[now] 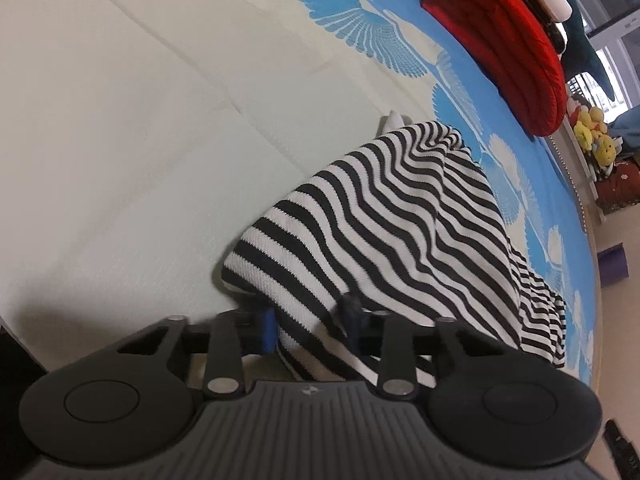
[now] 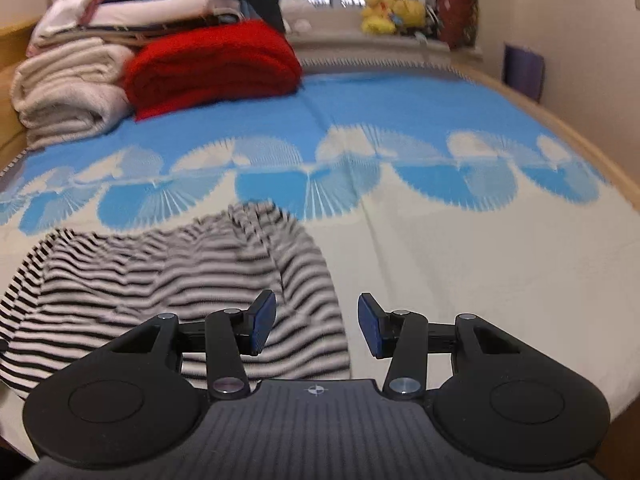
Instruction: Fold small clothes
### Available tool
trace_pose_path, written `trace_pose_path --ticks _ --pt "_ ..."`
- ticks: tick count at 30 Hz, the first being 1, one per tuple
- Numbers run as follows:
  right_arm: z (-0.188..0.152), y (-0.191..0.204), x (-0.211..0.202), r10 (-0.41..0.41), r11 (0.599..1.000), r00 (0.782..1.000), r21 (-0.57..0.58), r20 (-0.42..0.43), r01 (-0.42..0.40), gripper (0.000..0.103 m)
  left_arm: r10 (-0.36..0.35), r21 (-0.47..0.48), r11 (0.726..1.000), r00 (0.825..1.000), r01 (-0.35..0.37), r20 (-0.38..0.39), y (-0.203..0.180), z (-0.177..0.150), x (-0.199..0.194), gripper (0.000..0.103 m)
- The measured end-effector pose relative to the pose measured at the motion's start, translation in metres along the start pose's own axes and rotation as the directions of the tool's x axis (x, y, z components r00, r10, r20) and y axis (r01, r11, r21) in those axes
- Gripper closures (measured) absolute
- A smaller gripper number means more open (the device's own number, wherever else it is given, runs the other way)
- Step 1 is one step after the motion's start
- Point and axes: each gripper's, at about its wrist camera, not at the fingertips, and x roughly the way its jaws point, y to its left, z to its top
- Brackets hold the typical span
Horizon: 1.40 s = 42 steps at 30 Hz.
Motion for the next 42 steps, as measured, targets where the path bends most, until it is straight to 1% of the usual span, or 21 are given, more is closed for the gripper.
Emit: trace_pose_path --ticks 2,5,7,8,9,11,13,16,19,22,24,26,27,29,32,35,37,39,40,41,42 --pt "0.013 -0.004 -0.005 0.002 1.0 0.999 -0.021 0.044 -0.001 0.056 0.002 0.018 1.0 1.0 -0.002 0.01 -0.003 -0.001 -0.003 0.082" --pt "0.028 -0.012 -0.014 -0.003 1.0 0.994 -0.018 0.11 0.005 0.056 0.002 0.054 0.999 1.0 -0.003 0.023 -0.008 -0.002 -0.005 0.087" --pt "0.031 -0.017 -0.016 -0.01 1.0 0.991 0.019 0.135 0.007 0.056 -0.003 0.074 0.997 1.0 0.0 0.03 -0.011 -0.001 -0.007 0.088" --pt "0.032 -0.02 -0.016 -0.015 0.998 0.99 0.07 0.142 0.005 0.056 -0.006 0.081 0.997 0.999 0.003 0.033 -0.011 0.0 -0.009 0.088" --pt "0.033 -0.023 -0.015 -0.011 0.991 0.989 0.137 0.148 -0.009 0.056 -0.011 0.085 0.996 0.999 0.008 0.037 -0.011 0.001 -0.011 0.089" --pt "0.034 -0.023 -0.012 -0.014 0.976 0.987 0.217 0.159 -0.021 0.056 -0.024 0.092 0.996 0.999 0.021 0.038 -0.01 0.003 -0.013 0.089" --pt "0.035 -0.019 -0.008 -0.035 0.971 0.987 0.24 0.158 -0.004 0.056 -0.033 0.103 0.994 0.999 0.029 0.042 -0.008 0.005 -0.016 0.09" --pt "0.037 -0.013 0.001 -0.041 0.968 0.988 0.249 0.148 0.003 0.056 -0.035 0.121 0.992 0.999 0.03 0.041 -0.006 0.007 -0.02 0.09" --pt "0.039 -0.013 0.01 -0.04 0.961 0.991 0.276 0.131 0.002 0.056 -0.027 0.128 0.992 0.998 0.02 0.055 -0.002 0.008 -0.026 0.09" --pt "0.04 -0.014 0.015 -0.038 0.951 0.992 0.31 0.123 -0.001 0.056 0.011 0.123 0.992 0.996 -0.021 0.086 0.002 0.01 -0.036 0.09" --pt "0.039 -0.013 0.016 -0.039 0.949 0.992 0.317 0.121 -0.001 0.056 0.067 0.137 0.987 0.99 -0.084 0.126 0.001 0.011 -0.044 0.09" --pt "0.039 -0.012 0.017 -0.034 0.951 0.992 0.31 0.121 -0.005 0.055 0.132 0.179 0.97 0.975 -0.164 0.179 -0.006 0.009 -0.051 0.09" --pt "0.038 -0.012 0.016 -0.032 0.953 0.992 0.303 0.123 -0.007 0.055 0.161 0.199 0.959 0.964 -0.203 0.21 -0.011 0.008 -0.054 0.09" --pt "0.038 -0.013 0.014 -0.03 0.955 0.991 0.297 0.127 -0.009 0.056 0.177 0.223 0.946 0.953 -0.234 0.247 -0.02 0.006 -0.058 0.091" --pt "0.036 -0.018 0.009 -0.031 0.953 0.991 0.302 0.13 -0.009 0.056 0.125 0.268 0.941 0.948 -0.206 0.291 -0.041 0.0 -0.065 0.091" --pt "0.034 -0.024 0.004 -0.041 0.957 0.99 0.291 0.138 -0.001 0.056 0.016 0.349 0.928 0.946 -0.135 0.323 -0.074 -0.011 -0.071 0.091" --pt "0.033 -0.029 0.0 -0.046 0.96 0.989 0.281 0.142 0.004 0.056 -0.095 0.407 0.912 0.945 -0.044 0.313 -0.1 -0.02 -0.075 0.091" --pt "0.031 -0.034 -0.004 -0.048 0.963 0.988 0.27 0.146 0.007 0.056 -0.198 0.457 0.888 0.942 0.055 0.271 -0.123 -0.032 -0.074 0.091" --pt "0.03 -0.037 -0.005 -0.05 0.964 0.988 0.264 0.146 0.01 0.056 -0.251 0.484 0.869 0.937 0.108 0.242 -0.136 -0.04 -0.072 0.091" --pt "0.029 -0.039 -0.006 -0.055 0.965 0.988 0.262 0.147 0.015 0.056 -0.286 0.509 0.849 0.932 0.141 0.22 -0.148 -0.048 -0.069 0.091" --pt "0.028 -0.042 -0.008 -0.062 0.964 0.987 0.264 0.147 0.021 0.056 -0.327 0.552 0.815 0.926 0.177 0.187 -0.165 -0.06 -0.065 0.091"
